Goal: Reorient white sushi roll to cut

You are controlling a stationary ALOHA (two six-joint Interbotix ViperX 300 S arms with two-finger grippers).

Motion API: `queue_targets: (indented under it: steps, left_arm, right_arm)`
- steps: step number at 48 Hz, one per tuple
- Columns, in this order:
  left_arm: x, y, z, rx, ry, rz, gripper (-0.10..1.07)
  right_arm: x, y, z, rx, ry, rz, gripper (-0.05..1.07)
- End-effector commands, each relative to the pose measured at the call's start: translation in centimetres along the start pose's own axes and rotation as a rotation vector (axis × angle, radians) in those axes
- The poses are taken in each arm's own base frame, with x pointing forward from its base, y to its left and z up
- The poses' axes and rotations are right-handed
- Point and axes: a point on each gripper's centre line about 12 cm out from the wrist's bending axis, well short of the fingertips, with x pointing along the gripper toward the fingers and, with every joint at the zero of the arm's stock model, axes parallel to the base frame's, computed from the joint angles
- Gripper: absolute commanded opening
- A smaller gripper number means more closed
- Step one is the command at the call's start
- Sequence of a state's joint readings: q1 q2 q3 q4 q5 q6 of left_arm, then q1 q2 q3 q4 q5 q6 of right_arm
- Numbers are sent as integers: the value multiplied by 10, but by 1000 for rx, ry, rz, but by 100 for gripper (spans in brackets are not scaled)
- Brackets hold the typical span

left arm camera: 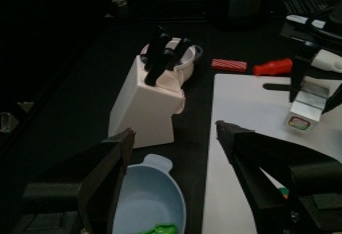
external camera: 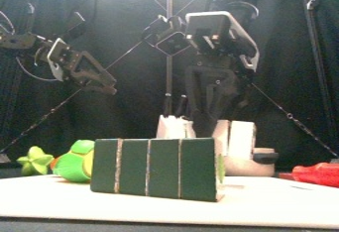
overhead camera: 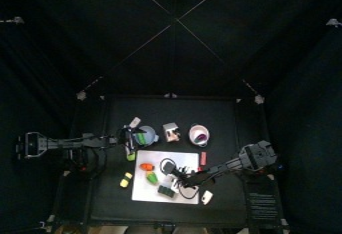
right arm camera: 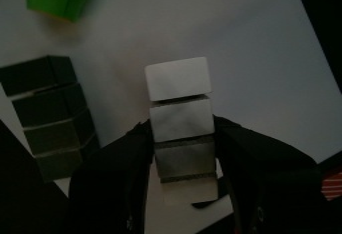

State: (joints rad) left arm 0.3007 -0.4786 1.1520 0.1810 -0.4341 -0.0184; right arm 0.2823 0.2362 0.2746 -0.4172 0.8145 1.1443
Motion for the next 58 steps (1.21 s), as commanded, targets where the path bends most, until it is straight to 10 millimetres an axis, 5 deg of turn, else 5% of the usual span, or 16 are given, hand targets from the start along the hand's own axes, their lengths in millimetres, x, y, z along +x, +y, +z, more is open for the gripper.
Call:
queue_targets:
  steps: [1,20,58]
  left_arm:
    - [1,1,6,-3,-20,2,99]
    - [1,1,6,-1,-20,2,99]
    - [1,0,6,-1,-20,0,99]
  right_arm:
    - [-20,-2,16,83,-59,60,72]
    - [-30,-20,23,379,-158,81,72]
    - [-2,-43,12,1106,-319,-72,72]
